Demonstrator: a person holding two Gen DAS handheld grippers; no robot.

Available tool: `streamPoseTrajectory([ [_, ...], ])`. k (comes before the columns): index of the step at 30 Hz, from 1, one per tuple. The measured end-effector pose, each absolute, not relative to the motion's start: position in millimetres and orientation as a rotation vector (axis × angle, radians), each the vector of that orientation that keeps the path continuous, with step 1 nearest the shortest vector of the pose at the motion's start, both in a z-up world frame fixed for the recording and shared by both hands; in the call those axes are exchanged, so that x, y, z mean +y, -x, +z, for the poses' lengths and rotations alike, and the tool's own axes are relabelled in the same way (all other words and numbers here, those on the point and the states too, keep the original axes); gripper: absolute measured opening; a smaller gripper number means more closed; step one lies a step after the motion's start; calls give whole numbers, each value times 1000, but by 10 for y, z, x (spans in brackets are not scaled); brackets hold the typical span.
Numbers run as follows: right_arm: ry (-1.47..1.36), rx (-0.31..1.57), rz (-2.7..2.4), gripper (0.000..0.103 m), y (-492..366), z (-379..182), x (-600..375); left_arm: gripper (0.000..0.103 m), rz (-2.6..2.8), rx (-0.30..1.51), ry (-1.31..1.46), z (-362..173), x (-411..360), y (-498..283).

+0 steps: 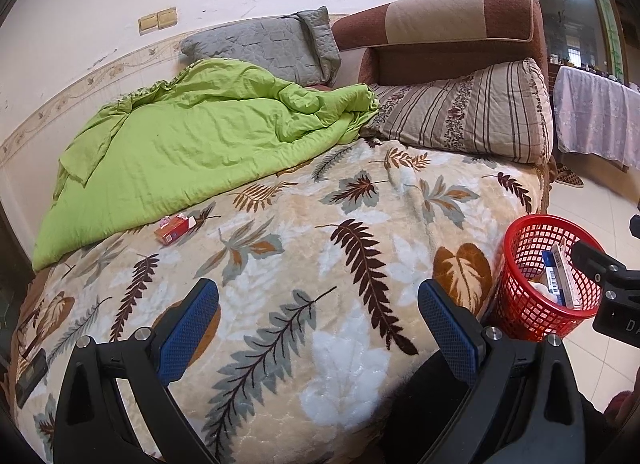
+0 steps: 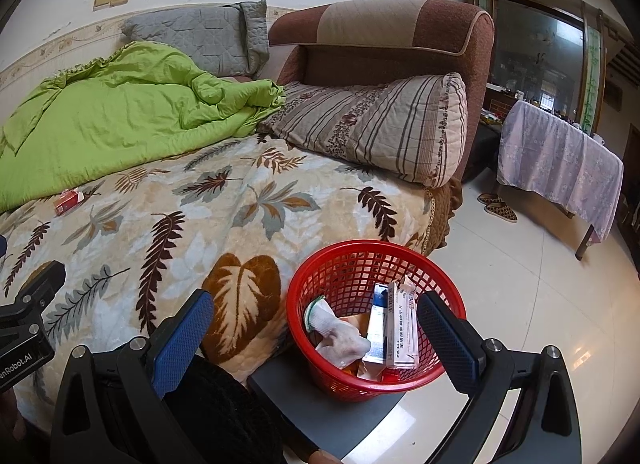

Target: Collect trash

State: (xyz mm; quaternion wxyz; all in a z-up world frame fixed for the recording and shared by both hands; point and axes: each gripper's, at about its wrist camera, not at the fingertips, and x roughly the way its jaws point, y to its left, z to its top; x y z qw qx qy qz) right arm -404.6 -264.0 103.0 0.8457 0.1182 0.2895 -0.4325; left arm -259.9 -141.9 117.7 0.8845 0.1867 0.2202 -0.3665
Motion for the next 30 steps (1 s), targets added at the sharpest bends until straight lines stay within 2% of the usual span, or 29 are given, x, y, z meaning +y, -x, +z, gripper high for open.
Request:
streamPoseTrajectory([
  [30, -249, 620, -906, 103, 4025, 1028, -2664, 99, -764, 458, -389, 1158, -1404, 2578],
])
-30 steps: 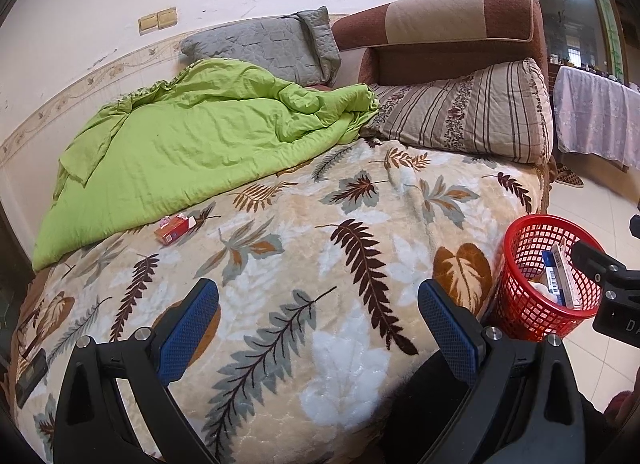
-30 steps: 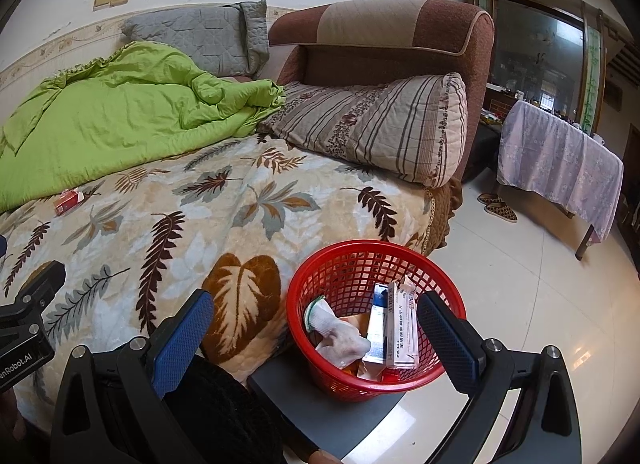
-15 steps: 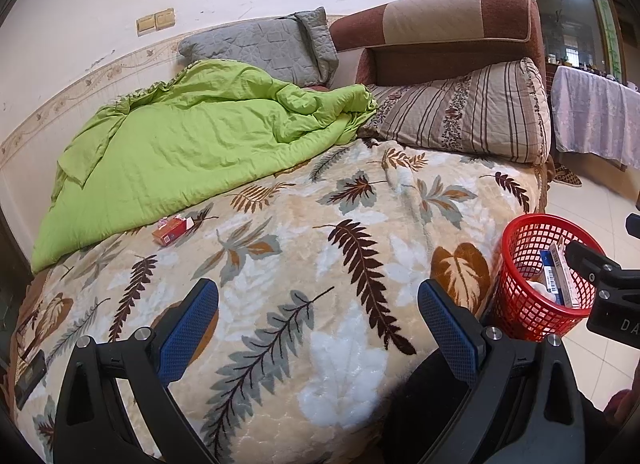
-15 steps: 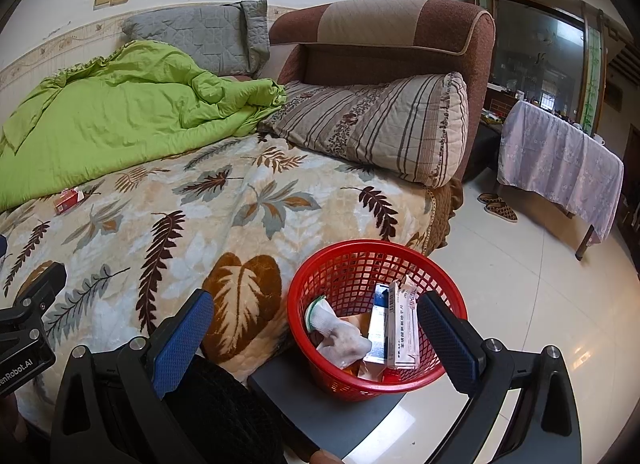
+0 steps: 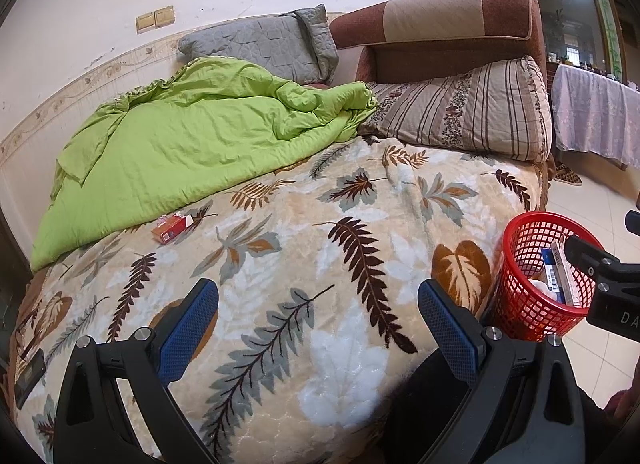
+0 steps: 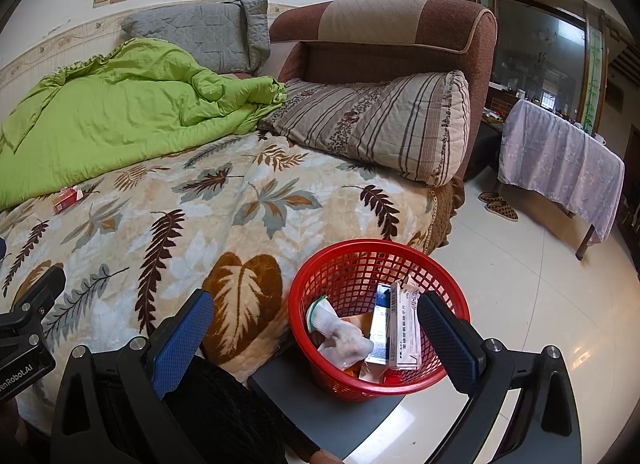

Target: Collect trash

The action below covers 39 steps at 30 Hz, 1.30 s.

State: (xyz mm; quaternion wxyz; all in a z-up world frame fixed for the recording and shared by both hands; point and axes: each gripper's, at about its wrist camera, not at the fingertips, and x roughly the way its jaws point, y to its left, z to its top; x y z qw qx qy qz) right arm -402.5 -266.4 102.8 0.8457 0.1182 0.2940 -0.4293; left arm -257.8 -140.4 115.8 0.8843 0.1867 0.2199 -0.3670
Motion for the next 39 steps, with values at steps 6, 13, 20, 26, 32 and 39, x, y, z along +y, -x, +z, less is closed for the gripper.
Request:
streamPoseTrajectory([
  [6, -249, 623, -903, 103, 3991, 1016, -2692, 99, -765, 467, -385, 1134, -1394, 2569],
  [13, -231, 622, -895, 103, 3858, 1028, -2721, 99, -742, 491, -376, 1047, -1342, 2456],
  [20, -134, 664, -838, 103, 3258, 1174, -2768, 99, -556, 615, -271, 957, -986, 1780],
  [26, -29, 876, -678, 103, 2230, 905, -2604, 100, -184, 858, -216, 535, -422, 862],
  [32, -9, 1031, -506, 103, 1071, 401, -2280, 99, -64, 1024, -126, 152, 58, 303],
  [39, -17, 977, -433, 103, 385, 41, -2027, 103, -72, 966, -114, 55, 26, 158],
])
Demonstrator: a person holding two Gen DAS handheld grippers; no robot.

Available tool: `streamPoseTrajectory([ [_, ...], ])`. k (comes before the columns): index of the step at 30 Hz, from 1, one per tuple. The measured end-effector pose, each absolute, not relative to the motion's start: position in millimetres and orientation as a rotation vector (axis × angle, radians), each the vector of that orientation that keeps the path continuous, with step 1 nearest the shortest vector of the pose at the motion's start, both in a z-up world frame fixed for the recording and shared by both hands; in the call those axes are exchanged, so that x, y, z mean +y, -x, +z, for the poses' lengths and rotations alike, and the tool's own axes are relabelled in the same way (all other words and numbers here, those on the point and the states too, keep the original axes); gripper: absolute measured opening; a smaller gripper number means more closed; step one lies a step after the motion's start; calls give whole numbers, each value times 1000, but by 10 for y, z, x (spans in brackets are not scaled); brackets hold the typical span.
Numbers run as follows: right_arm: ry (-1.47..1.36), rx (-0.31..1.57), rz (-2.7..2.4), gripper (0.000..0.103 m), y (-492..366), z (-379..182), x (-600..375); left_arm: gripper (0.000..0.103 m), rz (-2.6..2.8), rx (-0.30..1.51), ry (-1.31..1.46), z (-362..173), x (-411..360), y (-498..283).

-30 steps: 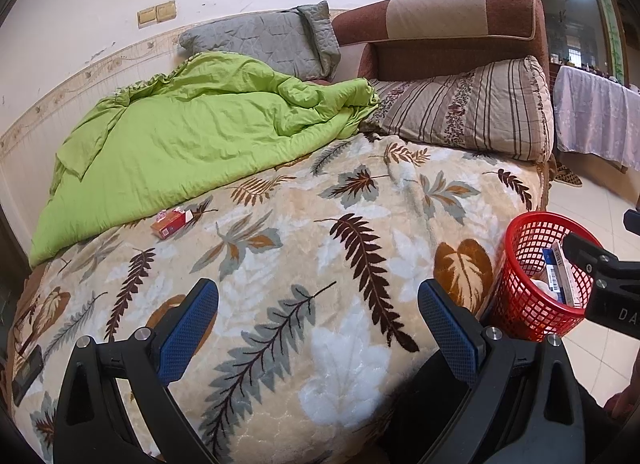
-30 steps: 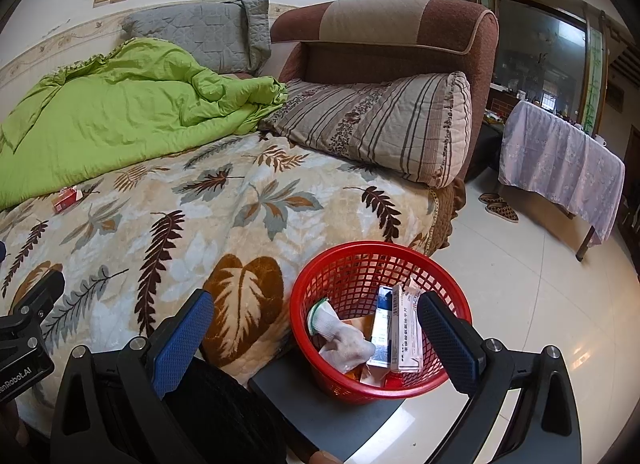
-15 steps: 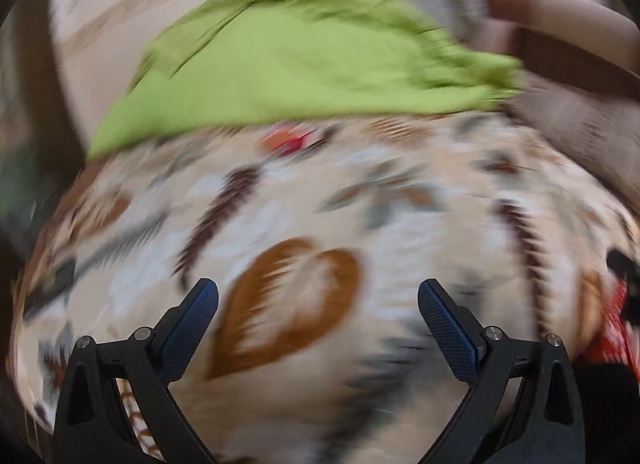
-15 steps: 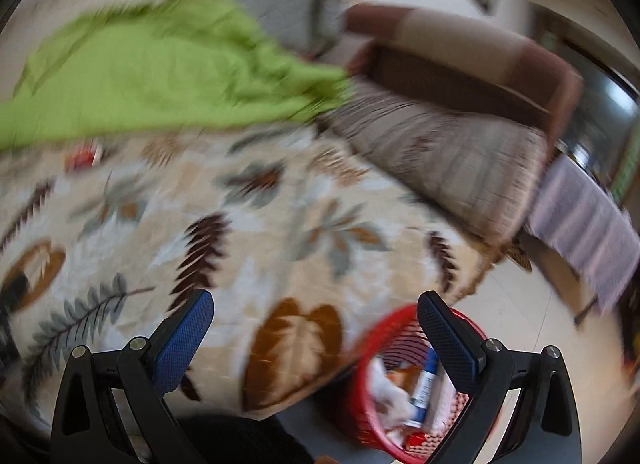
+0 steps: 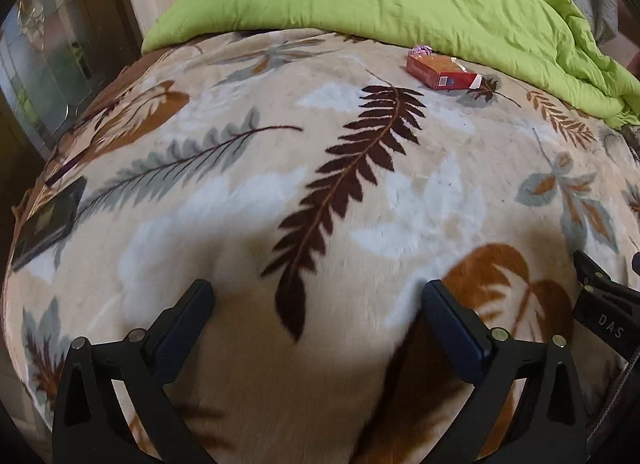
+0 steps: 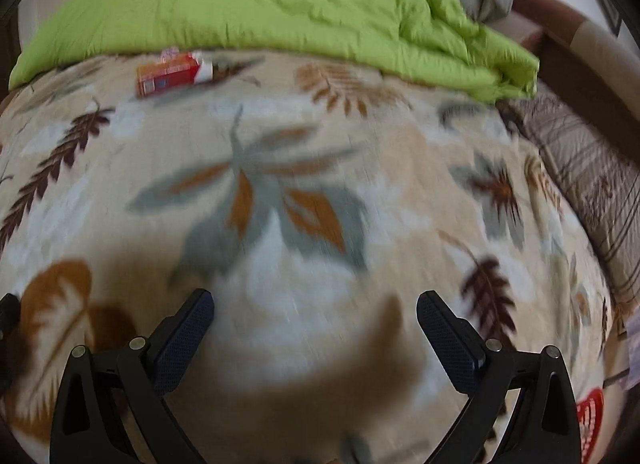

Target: Collect trash

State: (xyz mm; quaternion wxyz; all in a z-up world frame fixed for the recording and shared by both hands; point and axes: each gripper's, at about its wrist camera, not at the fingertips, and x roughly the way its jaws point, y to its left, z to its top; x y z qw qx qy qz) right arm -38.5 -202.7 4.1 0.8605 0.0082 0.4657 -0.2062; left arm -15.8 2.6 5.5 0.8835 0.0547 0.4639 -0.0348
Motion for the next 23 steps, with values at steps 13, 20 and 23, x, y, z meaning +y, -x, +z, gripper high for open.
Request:
streamPoseTrajectory([
  [13, -210, 901, -375, 103, 458, -79, -2204, 103, -90, 950, -88, 7, 19, -208],
  [20, -207, 904, -376, 103, 435, -77, -2217, 103, -99, 941, -84, 4, 33, -231],
  [23, -208, 903, -375, 103, 440, -78, -2217, 103, -104, 936, -81, 0, 45, -233],
])
